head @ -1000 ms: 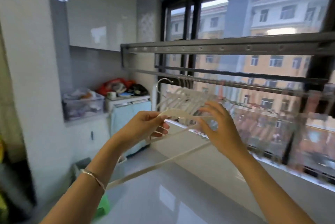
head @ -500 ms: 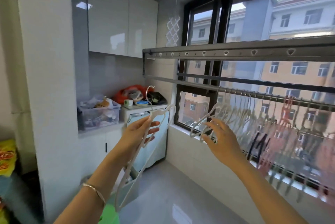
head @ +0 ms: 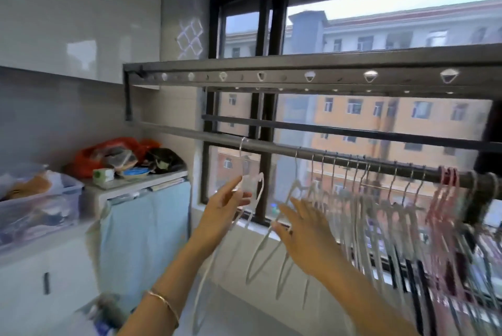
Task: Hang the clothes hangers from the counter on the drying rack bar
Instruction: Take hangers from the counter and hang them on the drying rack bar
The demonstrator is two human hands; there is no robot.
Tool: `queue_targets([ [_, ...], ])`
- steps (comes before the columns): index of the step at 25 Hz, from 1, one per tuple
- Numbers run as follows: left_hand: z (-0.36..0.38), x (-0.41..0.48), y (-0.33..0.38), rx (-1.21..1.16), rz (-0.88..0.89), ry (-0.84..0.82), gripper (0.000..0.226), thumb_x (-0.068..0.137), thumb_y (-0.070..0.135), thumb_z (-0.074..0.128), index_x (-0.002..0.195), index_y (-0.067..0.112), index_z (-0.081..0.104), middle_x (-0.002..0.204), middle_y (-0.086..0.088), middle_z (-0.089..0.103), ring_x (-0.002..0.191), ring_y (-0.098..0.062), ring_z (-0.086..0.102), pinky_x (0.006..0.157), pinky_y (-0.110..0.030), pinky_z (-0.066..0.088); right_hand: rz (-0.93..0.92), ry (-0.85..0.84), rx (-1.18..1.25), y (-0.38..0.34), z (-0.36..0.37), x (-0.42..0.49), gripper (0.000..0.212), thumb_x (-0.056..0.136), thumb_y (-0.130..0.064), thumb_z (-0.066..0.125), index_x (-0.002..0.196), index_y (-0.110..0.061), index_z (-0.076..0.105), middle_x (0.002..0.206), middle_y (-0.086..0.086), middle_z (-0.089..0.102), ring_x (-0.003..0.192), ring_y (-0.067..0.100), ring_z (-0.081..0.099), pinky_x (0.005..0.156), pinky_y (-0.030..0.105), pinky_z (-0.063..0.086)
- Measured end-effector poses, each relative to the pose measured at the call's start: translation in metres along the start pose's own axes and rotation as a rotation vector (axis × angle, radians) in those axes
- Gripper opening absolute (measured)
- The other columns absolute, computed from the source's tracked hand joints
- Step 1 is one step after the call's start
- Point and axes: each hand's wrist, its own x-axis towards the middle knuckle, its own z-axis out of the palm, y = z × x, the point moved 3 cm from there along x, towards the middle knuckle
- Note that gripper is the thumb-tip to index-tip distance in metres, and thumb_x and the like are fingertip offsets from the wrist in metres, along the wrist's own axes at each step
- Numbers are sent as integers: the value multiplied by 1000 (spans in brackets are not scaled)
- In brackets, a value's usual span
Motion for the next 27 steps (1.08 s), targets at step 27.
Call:
queue_targets([
  [27, 121, -14, 54, 259, 348, -524, 77, 77, 62, 47, 145, 40, 18, 152, 14, 22, 137, -7, 28, 110, -35, 33, 294, 230, -165, 47, -86, -109, 70, 83, -73, 10, 142, -40, 25, 155, -16, 13, 142, 4, 8, 118, 33, 9],
])
